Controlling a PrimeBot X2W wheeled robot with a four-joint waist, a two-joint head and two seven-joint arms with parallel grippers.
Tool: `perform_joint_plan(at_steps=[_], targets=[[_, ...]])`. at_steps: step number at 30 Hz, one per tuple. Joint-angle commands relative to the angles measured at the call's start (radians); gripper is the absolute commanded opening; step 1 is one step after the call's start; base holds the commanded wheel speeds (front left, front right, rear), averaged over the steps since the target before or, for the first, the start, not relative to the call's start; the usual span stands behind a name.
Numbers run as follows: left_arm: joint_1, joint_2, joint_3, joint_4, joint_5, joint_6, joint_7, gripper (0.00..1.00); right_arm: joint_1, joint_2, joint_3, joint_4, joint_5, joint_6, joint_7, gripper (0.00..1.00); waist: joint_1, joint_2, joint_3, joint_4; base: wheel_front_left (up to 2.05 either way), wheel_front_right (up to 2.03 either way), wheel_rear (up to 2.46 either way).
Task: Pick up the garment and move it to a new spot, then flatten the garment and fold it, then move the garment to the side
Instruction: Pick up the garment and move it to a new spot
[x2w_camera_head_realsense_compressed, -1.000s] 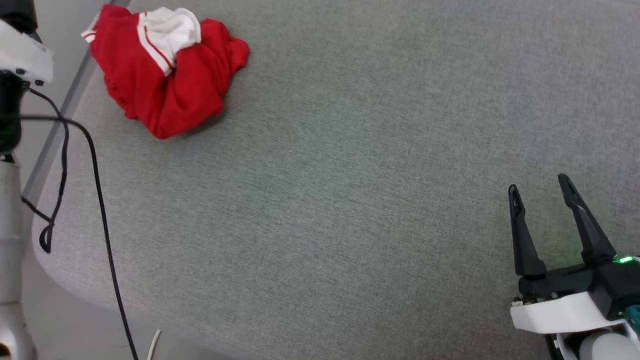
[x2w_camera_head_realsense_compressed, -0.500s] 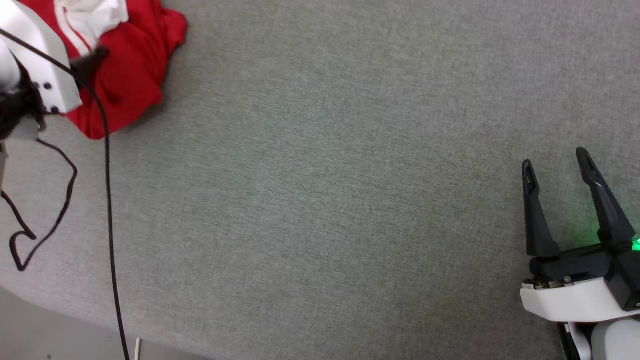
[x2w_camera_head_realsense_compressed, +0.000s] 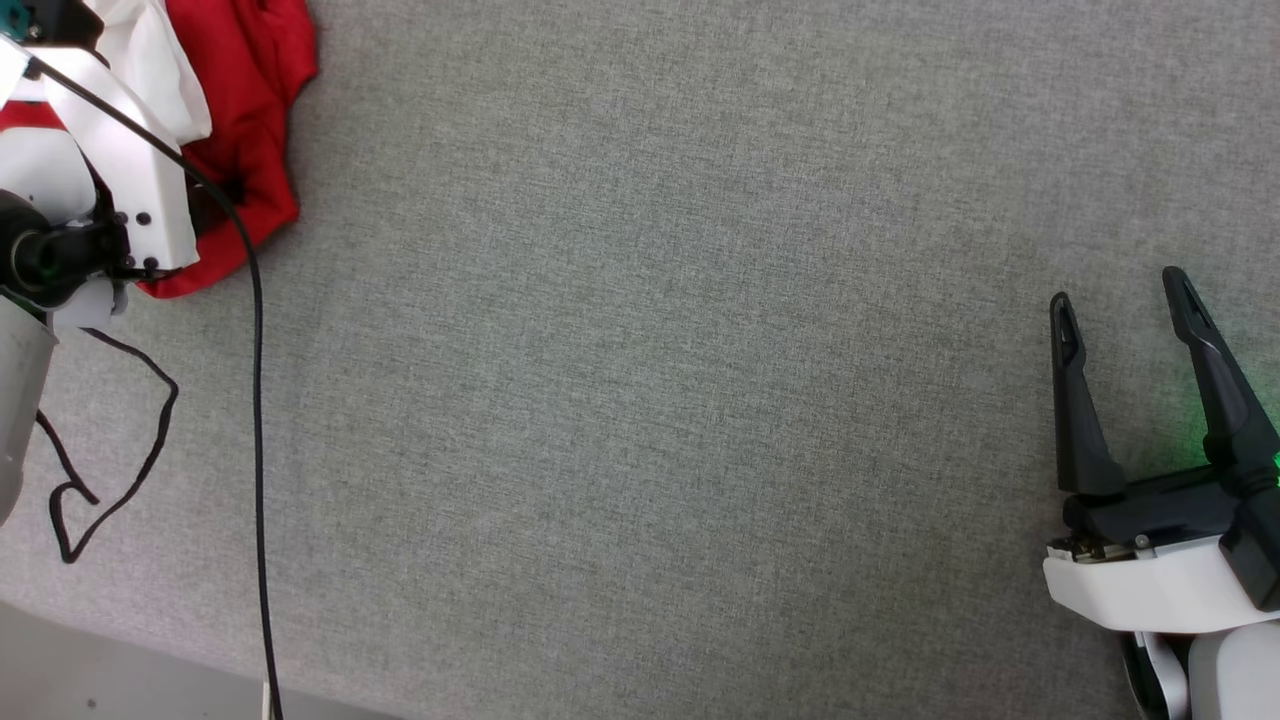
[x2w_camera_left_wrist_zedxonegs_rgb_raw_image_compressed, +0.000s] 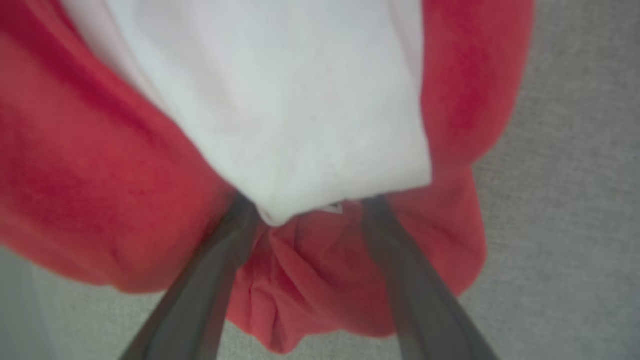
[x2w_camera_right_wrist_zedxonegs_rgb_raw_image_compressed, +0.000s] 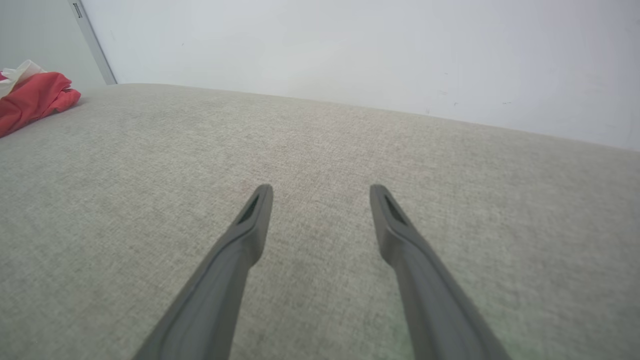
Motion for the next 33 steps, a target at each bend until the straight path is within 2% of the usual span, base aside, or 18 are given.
perform_joint_plan(at_steps=[1,2,5,11,21,25,33], targets=[[0.053,-0.051,-0.044,0.023,-0.01,-0.001,0.0,0.9,-0.006,-0.004,-0.003,0.014,-0.002,-0.001,-0.001,1.0,0.0001,0.0,-0.004,-0.001,0.0,0.0,0.0],[0.053,-0.048,-0.05,0.024,-0.02,-0.002,-0.011,0.0,-0.005,-0.003,-0.005,0.017,0.0,-0.001,-0.001,1.0,0.0001,0.0,-0.01,0.0,0.0,0.0,0.0],[0.042,-0.029,-0.059,0.021,-0.027,-0.002,-0.035,0.0,0.0,0.0,-0.006,0.02,0.005,-0.001,-0.001,1.0,0.0001,0.0,-0.025,0.003,0.0,0.0,0.0],[-0.028,0.047,-0.078,-0.039,-0.04,-0.001,-0.145,0.0,0.01,0.015,0.017,0.036,0.019,-0.001,-0.001,1.0,0.0001,0.0,-0.099,0.003,0.0,0.0,0.0],[-0.106,0.125,-0.221,-0.258,0.012,-0.001,-0.285,0.0,0.039,0.034,0.031,0.073,0.046,-0.001,-0.001,1.0,0.0001,0.0,-0.242,-0.014,0.0,0.0,0.0],[-0.138,0.111,-0.284,-0.336,0.039,-0.001,-0.317,0.0,0.04,0.038,0.036,0.077,0.056,-0.001,-0.001,1.0,0.0001,0.0,-0.281,-0.039,0.0,0.0,0.0],[-0.182,0.015,-0.432,-0.447,0.077,-0.001,-0.352,0.0,0.04,0.039,0.033,0.083,0.103,-0.001,-0.001,1.0,0.0001,0.0,-0.318,-0.144,0.0,0.0,0.0]])
